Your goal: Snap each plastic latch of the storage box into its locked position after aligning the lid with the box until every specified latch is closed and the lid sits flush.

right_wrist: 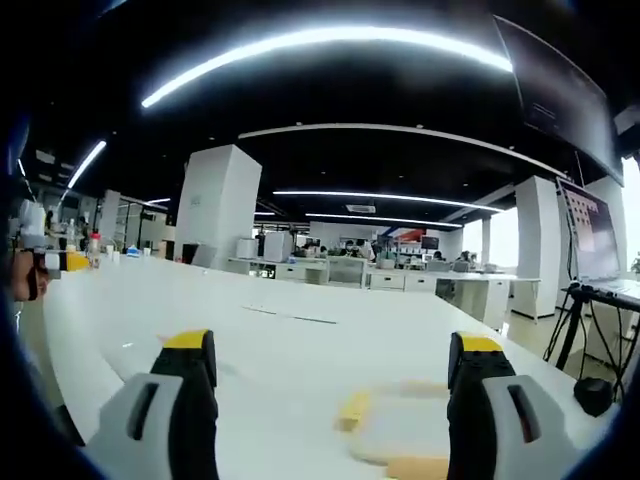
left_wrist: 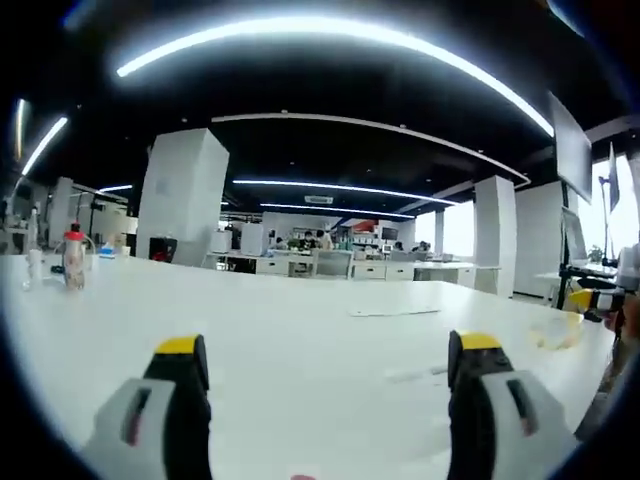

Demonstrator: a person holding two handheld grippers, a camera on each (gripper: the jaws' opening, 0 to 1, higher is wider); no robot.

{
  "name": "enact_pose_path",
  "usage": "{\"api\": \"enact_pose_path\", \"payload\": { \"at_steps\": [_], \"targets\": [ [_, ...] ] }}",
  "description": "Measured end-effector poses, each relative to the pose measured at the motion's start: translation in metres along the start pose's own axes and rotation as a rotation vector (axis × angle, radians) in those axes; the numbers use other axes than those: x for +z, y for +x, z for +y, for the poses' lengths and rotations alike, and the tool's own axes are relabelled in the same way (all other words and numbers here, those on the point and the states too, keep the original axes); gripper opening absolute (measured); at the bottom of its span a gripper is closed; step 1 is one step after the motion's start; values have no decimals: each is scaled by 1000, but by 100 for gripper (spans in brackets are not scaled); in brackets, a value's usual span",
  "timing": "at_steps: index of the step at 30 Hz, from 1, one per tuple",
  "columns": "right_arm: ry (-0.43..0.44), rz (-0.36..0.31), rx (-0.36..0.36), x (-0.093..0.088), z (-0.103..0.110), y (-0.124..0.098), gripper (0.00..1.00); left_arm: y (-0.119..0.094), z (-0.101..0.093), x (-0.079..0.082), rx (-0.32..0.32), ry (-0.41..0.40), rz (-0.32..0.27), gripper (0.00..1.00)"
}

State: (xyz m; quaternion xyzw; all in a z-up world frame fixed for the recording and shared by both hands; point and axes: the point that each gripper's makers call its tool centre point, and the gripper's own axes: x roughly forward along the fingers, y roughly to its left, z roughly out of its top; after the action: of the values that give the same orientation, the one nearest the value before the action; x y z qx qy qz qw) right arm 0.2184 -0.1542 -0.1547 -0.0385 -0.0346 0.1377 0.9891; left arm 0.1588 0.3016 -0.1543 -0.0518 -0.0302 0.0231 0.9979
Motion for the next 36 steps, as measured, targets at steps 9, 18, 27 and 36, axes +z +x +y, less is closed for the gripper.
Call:
{"api": "enact_pose_path", "payload": {
  "at_steps": [9,18,27,36],
  "targets": [
    [11,-9,-27,5,-4,6,98,7,10,8,-4,21,-16,100],
    [16,1,-27,9,-9,9,99,5,15,-10,40,-34,31,100],
    [21,-3,-20,12,-1,11,98,6,10,-10,16,-35,30,100],
    [8,7,-32,14,1,4,98,12,-2,-15,-36,-47,57,100]
  ]
}}
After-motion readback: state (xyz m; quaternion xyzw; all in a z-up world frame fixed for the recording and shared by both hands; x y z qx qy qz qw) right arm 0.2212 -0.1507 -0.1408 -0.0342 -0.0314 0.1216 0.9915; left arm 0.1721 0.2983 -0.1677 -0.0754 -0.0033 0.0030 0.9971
